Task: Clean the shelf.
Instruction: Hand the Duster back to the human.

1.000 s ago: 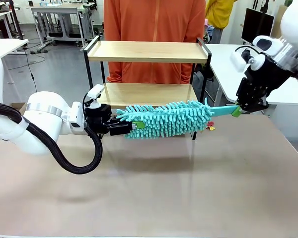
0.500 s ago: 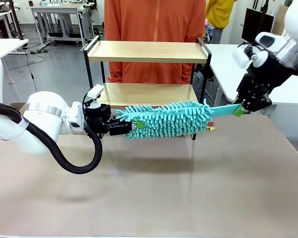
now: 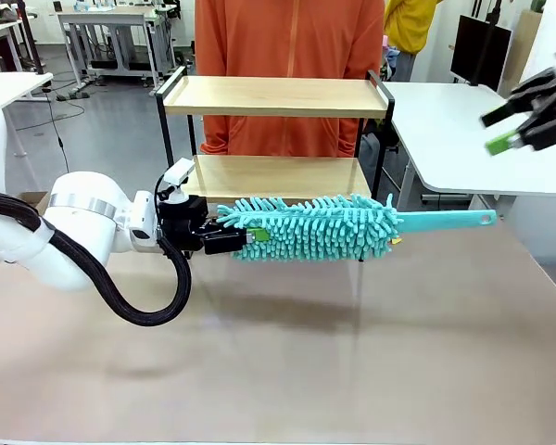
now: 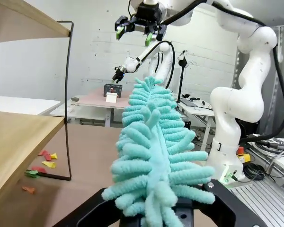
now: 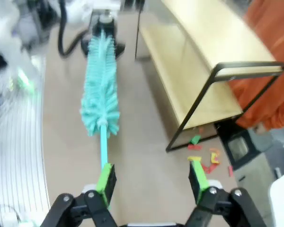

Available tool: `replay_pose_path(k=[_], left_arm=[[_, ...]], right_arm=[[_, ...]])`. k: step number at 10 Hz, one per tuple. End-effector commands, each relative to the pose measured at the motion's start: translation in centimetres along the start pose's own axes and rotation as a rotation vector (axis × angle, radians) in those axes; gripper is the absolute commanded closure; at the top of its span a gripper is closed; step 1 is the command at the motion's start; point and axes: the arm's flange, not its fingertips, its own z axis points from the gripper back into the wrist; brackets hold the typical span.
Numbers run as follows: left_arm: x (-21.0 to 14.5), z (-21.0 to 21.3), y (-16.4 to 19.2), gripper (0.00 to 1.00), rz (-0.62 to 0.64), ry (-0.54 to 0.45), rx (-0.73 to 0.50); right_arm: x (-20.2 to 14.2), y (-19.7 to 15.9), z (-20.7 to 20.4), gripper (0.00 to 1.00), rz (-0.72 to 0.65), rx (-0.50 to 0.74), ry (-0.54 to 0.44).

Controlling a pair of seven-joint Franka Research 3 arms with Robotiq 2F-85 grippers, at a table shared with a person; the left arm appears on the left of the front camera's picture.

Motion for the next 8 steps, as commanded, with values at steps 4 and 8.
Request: replay_pose_path(k=[4,8], left_arm=[[0.2,-0.1,-0.1,1.0,-0.006,-0.006,-0.007],[1.9,0.2,-0.7,0.82,-0.009,0.011,0.03]], right_arm=[[-5.8,1.3,5.2,0.0,-0.168,-0.109,-0.387],[-5.6,0.4,5.9,0.0,-0.196,-0.11,-0.346]])
